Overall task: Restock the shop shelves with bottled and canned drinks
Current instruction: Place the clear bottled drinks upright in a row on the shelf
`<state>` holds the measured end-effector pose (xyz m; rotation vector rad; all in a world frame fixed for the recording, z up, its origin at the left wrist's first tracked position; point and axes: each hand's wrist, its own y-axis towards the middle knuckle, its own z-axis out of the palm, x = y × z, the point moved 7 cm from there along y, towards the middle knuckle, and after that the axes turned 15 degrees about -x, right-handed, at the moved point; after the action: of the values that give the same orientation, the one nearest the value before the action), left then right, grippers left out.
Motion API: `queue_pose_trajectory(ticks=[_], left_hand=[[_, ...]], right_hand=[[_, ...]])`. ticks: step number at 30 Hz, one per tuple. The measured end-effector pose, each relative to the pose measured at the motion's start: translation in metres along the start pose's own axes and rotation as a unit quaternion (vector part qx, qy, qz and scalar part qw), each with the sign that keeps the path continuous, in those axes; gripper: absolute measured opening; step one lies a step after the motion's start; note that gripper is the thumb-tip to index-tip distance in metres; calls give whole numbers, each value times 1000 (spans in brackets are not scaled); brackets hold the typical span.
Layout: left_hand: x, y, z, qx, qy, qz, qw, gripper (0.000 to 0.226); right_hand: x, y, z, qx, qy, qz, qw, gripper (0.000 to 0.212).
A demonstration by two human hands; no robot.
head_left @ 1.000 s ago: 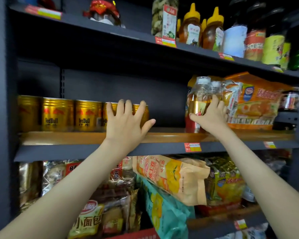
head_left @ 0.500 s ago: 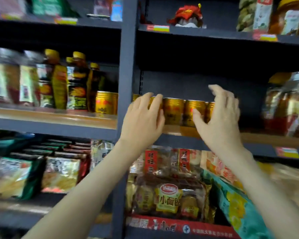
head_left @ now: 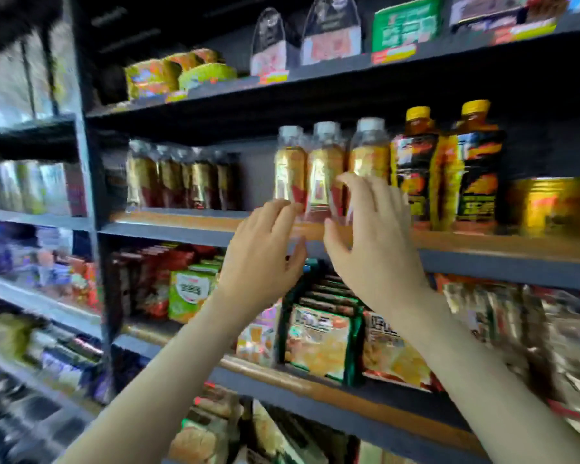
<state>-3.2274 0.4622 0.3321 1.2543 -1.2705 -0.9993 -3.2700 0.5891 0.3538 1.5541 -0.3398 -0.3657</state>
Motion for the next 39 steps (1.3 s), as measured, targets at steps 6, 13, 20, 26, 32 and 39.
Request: queue_pose_trajectory(ticks=[6, 13, 20, 26, 32, 39], left_hand=[[152, -19, -32, -4, 79, -57, 995, 41], [257, -34, 1, -10, 69, -86, 994, 49], [281, -11, 71, -3, -45, -59, 997, 50], [272, 16, 91, -40, -115, -2, 993, 49], [272, 26, 98, -32, -154, 15, 987, 55], [297, 14, 73, -62, -261, 10, 963, 55]], right_hand=[[89, 18, 128, 32, -5, -15, 999, 54], [42, 35, 213, 41, -205, 76, 975, 80], [17, 41, 231, 24, -309, 128, 942, 95], [8, 58, 232, 32, -395, 155, 905, 101], [19, 63, 242, 18, -330, 183, 926, 103], [87, 57, 252, -60, -224, 51, 971, 97]])
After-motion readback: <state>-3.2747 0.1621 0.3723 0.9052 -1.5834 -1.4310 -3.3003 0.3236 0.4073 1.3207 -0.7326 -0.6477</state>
